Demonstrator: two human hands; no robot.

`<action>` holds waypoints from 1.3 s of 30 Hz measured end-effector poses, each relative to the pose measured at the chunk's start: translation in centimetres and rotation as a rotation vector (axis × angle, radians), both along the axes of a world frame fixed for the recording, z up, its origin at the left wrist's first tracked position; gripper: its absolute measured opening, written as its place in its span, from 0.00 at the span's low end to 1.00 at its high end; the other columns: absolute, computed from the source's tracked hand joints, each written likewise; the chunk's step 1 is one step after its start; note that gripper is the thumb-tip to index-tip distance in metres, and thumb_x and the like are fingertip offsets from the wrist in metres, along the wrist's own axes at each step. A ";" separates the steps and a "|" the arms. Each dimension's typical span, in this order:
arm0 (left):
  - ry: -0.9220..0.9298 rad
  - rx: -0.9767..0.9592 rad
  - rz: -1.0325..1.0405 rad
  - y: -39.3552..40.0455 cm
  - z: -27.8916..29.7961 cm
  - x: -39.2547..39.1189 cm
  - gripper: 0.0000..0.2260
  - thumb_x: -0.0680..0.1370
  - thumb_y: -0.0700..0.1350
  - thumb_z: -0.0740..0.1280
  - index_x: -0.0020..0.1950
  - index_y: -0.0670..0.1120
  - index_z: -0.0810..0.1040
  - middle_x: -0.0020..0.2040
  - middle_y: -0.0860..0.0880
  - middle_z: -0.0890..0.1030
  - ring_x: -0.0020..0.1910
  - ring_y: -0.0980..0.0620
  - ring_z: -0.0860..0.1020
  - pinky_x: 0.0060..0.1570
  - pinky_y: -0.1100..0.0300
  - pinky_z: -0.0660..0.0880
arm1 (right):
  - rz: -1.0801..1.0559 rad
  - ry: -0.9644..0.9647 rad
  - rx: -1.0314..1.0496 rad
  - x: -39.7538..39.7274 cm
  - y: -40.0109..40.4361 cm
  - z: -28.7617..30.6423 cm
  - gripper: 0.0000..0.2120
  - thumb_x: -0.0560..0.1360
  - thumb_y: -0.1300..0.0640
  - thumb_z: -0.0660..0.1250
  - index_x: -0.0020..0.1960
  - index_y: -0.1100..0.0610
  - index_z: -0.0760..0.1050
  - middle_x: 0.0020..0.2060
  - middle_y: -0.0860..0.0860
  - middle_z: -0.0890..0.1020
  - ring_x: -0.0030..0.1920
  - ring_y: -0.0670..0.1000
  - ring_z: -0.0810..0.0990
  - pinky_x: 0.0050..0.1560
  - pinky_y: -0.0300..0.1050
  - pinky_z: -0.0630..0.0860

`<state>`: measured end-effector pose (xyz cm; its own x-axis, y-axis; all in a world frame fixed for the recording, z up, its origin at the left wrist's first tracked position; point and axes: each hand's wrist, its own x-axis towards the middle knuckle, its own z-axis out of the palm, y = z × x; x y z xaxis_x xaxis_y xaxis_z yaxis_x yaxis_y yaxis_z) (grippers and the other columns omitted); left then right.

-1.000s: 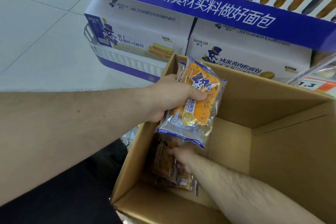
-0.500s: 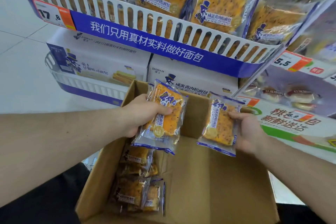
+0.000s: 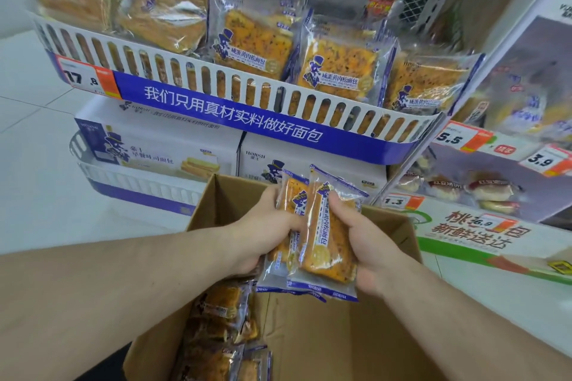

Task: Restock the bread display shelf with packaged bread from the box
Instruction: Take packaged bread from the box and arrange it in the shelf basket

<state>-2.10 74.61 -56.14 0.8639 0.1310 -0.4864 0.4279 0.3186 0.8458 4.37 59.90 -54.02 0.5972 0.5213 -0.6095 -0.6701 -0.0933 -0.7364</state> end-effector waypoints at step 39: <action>-0.373 -0.184 0.505 1.2 5.7 1.3 0.26 0.70 0.39 0.75 0.65 0.52 0.70 0.54 0.46 0.84 0.51 0.46 0.84 0.48 0.50 0.79 | -0.312 -0.101 0.293 -2.3 5.4 5.5 0.26 0.63 0.59 0.74 0.60 0.52 0.77 0.49 0.56 0.87 0.53 0.59 0.85 0.60 0.60 0.78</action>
